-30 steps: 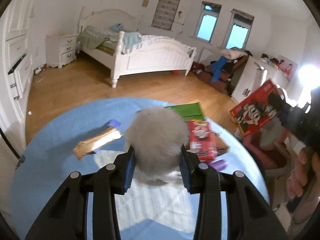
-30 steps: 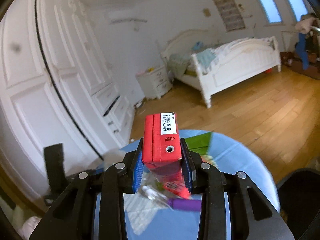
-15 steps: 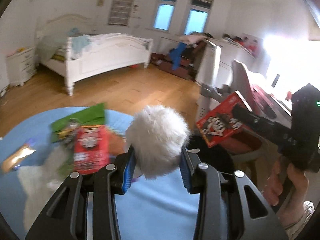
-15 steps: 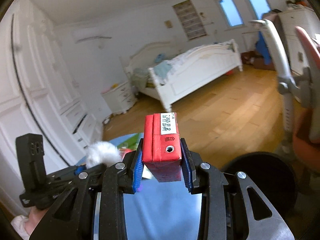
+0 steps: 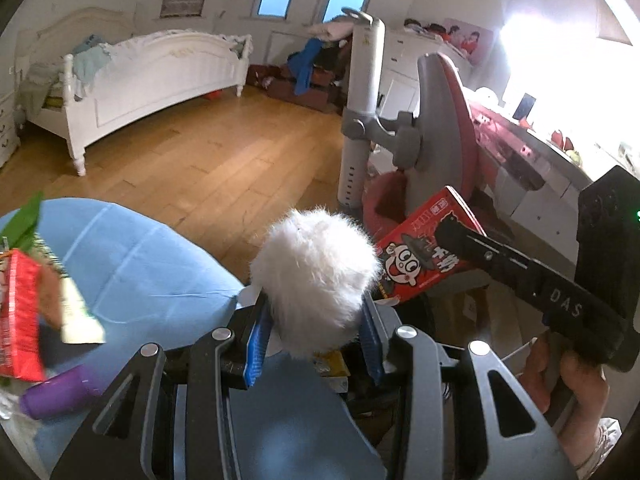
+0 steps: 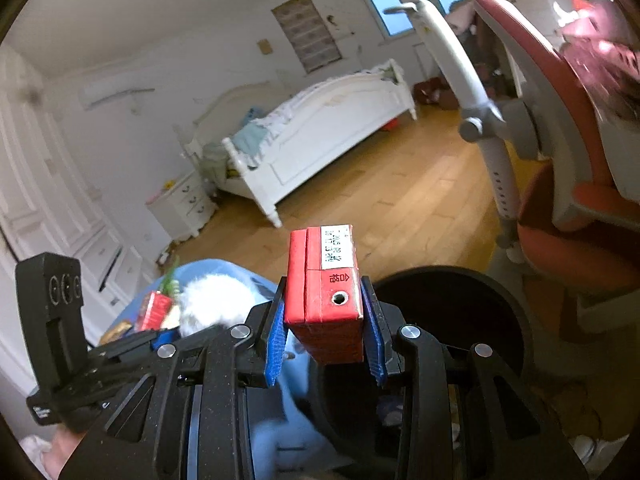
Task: Collect trash
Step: 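Carry both items to the black bin and open both tools to drop them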
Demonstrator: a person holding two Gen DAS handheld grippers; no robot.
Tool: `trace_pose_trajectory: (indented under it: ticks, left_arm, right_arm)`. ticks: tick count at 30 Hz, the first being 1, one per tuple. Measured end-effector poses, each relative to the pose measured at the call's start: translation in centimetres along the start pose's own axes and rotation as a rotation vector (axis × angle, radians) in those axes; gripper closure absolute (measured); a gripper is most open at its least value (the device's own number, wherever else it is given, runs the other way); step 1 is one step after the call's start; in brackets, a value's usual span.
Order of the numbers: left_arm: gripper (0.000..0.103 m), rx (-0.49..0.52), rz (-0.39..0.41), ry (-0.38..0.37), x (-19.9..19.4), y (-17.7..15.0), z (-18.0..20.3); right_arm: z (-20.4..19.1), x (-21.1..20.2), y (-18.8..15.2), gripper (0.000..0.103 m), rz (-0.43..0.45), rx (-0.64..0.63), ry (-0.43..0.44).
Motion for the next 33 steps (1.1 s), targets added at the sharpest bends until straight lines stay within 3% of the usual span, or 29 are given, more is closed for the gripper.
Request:
trace_pose_trajectory:
  ticks: [21,26,28,29,30,33]
  left_arm:
    - [0.063,0.062,-0.076,-0.018,3.9,0.1,2.1]
    - [0.050,0.073,-0.077,-0.011,4.0,0.1,2.3]
    - [0.048,0.074,-0.077,-0.008,4.0,0.1,2.3]
    - [0.044,0.073,-0.080,-0.004,4.0,0.1,2.3]
    - [0.032,0.072,-0.081,0.000,4.0,0.1,2.2]
    - [0.026,0.067,-0.057,0.010,3.3,0.1,1.9]
  right_arm:
    - [2.8,2.0,-1.9,0.069,-0.052,0.086,-0.035]
    - [4.0,2.1,-1.9,0.065,-0.062,0.131,-0.058]
    - [4.2,1.8,-1.7,0.048,-0.048,0.136,-0.071]
    - [4.3,1.7,-1.7,0.046,-0.042,0.134,-0.076]
    - [4.3,1.6,-1.6,0.040,-0.038,0.133,-0.082]
    - [4.2,1.7,-1.5,0.038,-0.038,0.130,-0.085]
Point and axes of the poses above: each gripper's, at about its wrist camera, not at the fingertips, and x roughly the way its jaws point, z to its right, y to its top, the point moved 6 cm from there along x, roughly the way its jaws point, and after that the axes turned 2 degrees about x, right-handed, at the moved point
